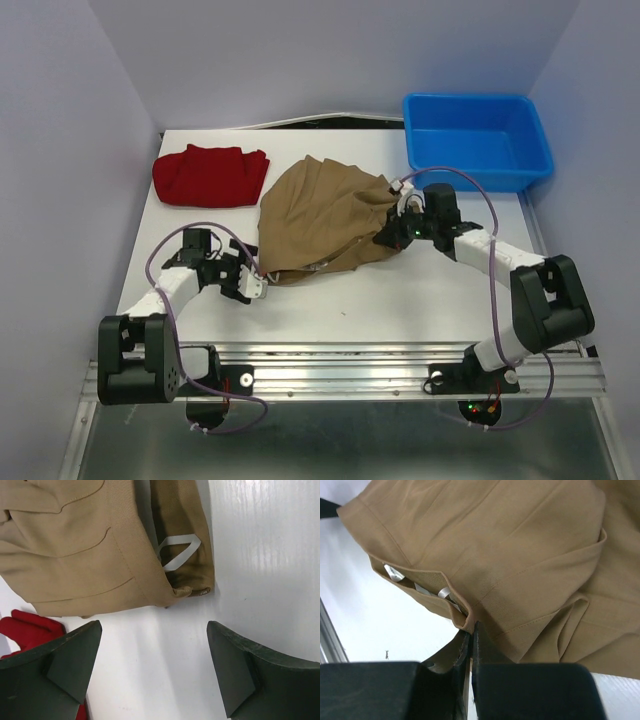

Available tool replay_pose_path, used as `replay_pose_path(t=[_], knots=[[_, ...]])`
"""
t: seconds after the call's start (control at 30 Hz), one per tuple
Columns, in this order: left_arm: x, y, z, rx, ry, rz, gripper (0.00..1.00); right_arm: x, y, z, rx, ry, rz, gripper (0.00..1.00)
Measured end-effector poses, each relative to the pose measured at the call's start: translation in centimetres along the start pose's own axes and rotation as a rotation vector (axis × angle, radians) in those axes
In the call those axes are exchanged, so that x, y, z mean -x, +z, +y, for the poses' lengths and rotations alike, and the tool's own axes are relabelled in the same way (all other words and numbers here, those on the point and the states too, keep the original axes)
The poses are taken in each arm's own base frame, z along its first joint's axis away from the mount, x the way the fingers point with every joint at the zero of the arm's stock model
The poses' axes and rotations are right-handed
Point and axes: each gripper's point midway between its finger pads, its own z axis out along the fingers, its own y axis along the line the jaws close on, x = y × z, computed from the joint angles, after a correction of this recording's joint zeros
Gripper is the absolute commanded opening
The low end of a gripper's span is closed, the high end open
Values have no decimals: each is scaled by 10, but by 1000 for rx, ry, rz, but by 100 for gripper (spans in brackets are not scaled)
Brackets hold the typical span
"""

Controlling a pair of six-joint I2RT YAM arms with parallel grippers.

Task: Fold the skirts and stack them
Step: Flatten the skirt out

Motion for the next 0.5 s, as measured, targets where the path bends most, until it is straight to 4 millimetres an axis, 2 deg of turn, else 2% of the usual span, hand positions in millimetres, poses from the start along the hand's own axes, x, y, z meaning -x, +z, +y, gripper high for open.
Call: replay_pose_path(t=[0.23, 0.33, 0.47, 0.5], knots=[[8, 18, 5, 14, 162, -32, 97, -7, 5, -22, -12, 247, 19, 1], [14, 27, 7, 15, 205, -55, 91, -11, 8, -25, -8, 321, 28, 1], [27, 37, 6, 2, 261, -84, 79, -15, 10, -26, -9, 405, 38, 1], [29, 39, 4, -5, 268, -90, 71, -15, 10, -26, -11, 426, 39, 1]])
